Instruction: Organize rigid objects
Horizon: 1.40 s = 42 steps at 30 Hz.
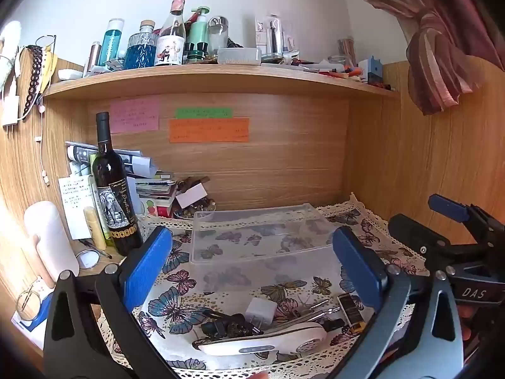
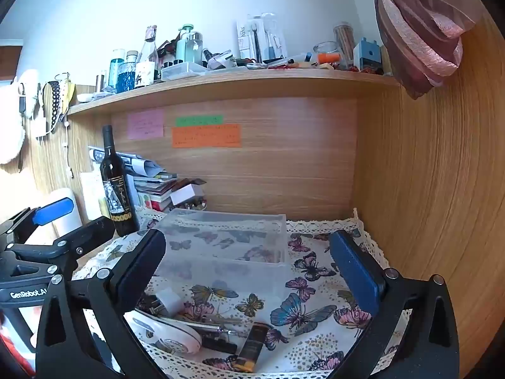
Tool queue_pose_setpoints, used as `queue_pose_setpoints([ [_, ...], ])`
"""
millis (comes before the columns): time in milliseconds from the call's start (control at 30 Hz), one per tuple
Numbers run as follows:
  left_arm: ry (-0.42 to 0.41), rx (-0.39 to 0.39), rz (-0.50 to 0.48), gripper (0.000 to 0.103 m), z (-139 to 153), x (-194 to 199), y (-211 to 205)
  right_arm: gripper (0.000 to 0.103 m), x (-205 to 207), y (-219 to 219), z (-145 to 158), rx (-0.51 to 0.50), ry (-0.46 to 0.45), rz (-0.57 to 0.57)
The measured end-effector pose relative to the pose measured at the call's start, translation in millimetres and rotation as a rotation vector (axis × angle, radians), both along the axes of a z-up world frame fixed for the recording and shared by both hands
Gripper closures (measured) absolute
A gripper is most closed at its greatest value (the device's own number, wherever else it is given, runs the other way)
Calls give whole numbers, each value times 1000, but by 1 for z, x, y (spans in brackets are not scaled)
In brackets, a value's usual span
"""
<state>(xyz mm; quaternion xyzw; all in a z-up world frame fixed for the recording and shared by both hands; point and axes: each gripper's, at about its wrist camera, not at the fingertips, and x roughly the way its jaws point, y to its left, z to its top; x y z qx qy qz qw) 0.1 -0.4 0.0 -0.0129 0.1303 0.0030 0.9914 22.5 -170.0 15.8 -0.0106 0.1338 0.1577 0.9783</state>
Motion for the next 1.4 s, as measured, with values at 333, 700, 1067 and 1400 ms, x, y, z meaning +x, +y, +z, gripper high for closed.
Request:
queue_pose_setpoints([
  [333,-5,2,0,0,2,1,-2,0,2,-1,1,-5,5,-6],
  [700,-21,0,7,0,7,-2,-4,0,-3,-3,5,-5,-8,1],
  [1067,-26,-1,10,0,8,-3,-3,0,-2,-4,5,-3,-11,0],
  [1400,-35,13,10,0,10,-5,-8,0,-4,-4,5,-5,-18,-1],
])
